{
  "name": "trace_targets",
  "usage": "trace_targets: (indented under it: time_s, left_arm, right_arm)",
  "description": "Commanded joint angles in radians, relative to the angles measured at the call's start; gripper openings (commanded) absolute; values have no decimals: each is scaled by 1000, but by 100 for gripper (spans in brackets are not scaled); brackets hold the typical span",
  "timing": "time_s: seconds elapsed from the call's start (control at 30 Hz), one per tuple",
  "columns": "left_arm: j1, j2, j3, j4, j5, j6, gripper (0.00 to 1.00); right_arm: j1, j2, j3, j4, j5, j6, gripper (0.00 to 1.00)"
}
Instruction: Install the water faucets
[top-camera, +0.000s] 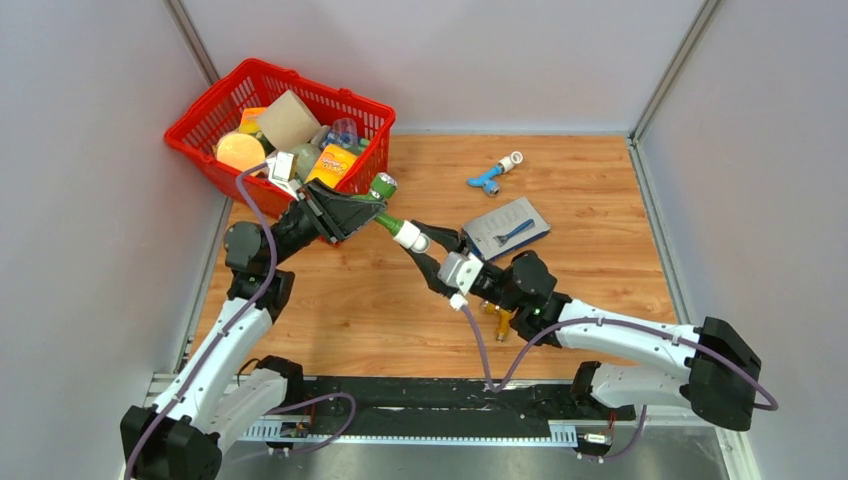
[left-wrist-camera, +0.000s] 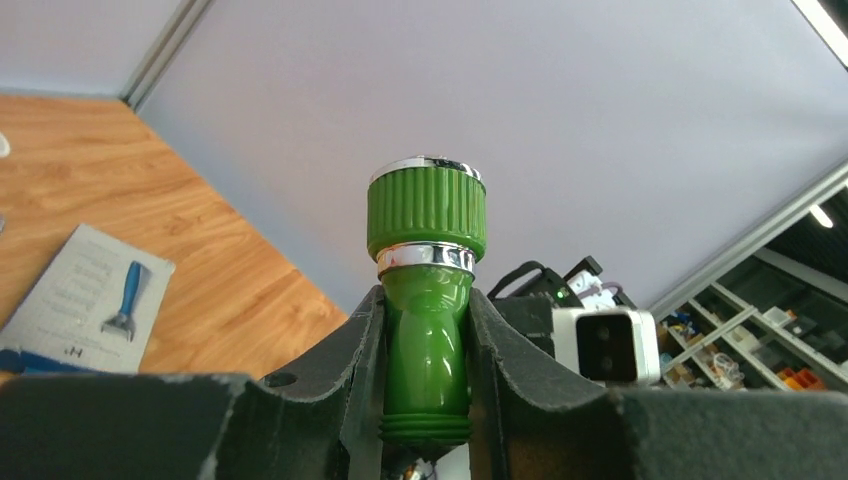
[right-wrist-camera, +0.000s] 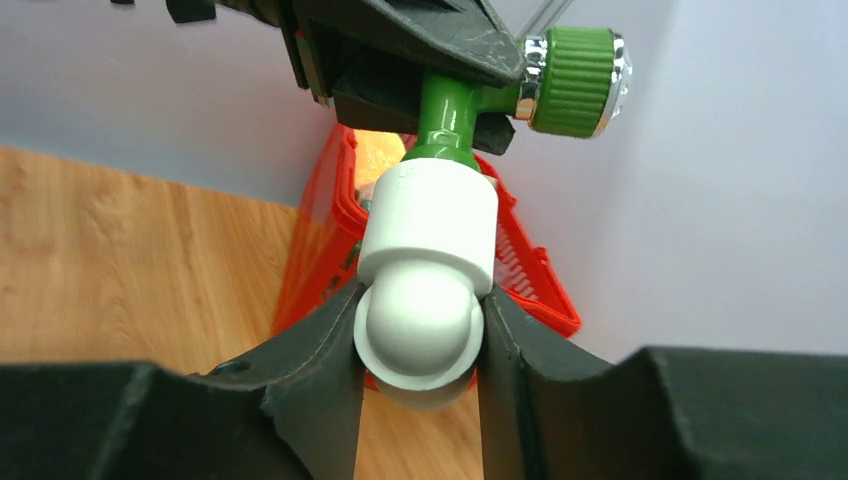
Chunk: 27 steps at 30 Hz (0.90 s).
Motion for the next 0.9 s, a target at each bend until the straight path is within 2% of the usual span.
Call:
trace_targets:
  time_s: [0.0, 0.03, 0.3, 0.37, 0.47, 0.6, 0.67, 0.7, 0.83, 0.87]
  left_arm:
    - [-4, -13, 4, 231, 16, 7, 0]
    - [-4, -10, 1, 251, 16, 26, 0]
    - [-3, -7, -37, 523, 22, 182, 0]
    - [-4, -12, -51, 612, 28, 216, 0]
    - [-3, -21, -62, 650, 50, 262, 0]
    - [-4, -38, -74, 640, 56, 285, 0]
    - [-4, -68, -88, 592, 27, 294, 0]
    - [-3, -76, -96, 538, -10, 306, 0]
    - [-4, -151, -107, 246, -174, 359, 0]
    - [-3, -168, -108, 226, -211, 365, 0]
  right_arm:
    - [-58, -11, 83, 13, -118, 378, 7]
    - [-81, -11, 92, 22, -134, 520, 0]
    - [-284, 18, 74, 161, -172, 1429, 0]
    - [-342, 50, 63, 169, -195, 1631, 0]
    - [-370, 102, 68, 141, -250, 1822, 0]
    - [-370, 143, 85, 123, -299, 1856, 0]
    - [-370, 134, 91, 103, -296, 1798, 8]
    - [-370, 127, 92, 86, -295, 1752, 14]
    - [-370, 66, 94, 34, -295, 1523, 53]
    - [-370, 49, 94, 19, -301, 1444, 61]
